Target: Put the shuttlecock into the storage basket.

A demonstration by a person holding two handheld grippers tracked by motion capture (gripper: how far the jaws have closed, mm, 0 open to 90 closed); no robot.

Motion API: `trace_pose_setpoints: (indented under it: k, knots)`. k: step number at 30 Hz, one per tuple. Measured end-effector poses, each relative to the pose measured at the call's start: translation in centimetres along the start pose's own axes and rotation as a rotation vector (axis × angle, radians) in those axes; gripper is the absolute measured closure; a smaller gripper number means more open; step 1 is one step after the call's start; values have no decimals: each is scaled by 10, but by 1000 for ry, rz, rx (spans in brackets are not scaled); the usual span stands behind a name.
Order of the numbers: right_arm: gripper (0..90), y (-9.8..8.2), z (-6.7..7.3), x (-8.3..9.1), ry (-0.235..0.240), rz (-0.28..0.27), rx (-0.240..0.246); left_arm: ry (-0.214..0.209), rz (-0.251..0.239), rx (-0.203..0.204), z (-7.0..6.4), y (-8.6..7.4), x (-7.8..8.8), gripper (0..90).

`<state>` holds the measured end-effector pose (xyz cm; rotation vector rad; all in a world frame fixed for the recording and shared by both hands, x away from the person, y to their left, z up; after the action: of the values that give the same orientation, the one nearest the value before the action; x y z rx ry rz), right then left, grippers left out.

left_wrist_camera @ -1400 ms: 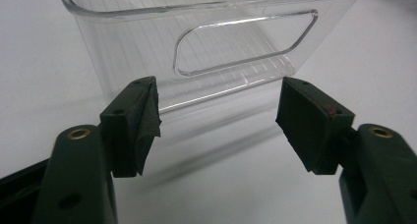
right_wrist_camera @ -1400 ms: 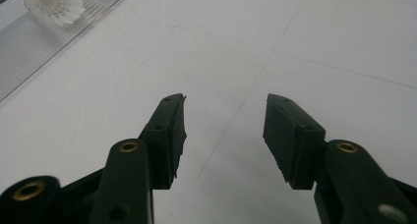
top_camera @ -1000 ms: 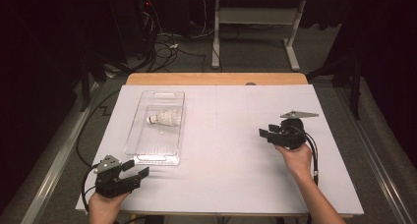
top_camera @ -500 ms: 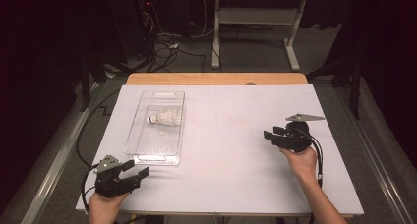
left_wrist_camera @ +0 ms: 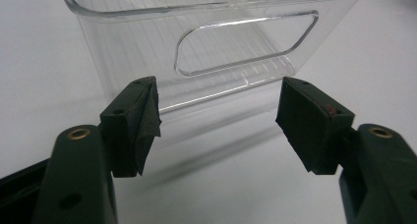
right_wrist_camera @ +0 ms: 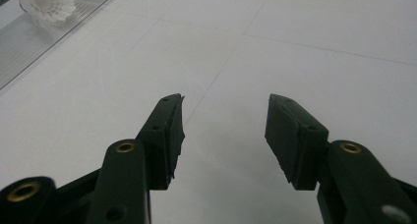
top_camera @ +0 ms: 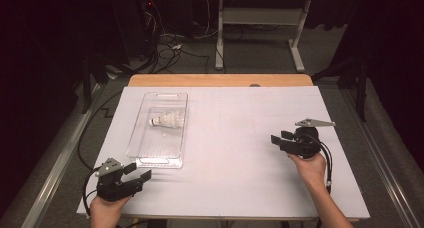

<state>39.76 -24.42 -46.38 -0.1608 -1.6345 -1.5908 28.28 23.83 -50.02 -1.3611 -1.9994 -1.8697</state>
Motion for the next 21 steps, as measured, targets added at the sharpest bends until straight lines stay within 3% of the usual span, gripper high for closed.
trace_pose_setpoints:
  k: [21]
  knots:
    - [433, -18, -2, 13, -1, -26, 2, 1, -1, -1, -1, 0, 0, 333]
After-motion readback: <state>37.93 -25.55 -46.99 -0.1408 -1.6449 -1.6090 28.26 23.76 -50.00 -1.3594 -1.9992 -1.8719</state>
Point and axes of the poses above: each handheld gripper's, and its own axes: x roughly backward along the jaws, y roughly out of its top, z roughly to its left, the point moved 5 cm from there along -x, roughly forward along the jaws, and after that the axes turned 2 degrees about -y, right-handed, at the moved point
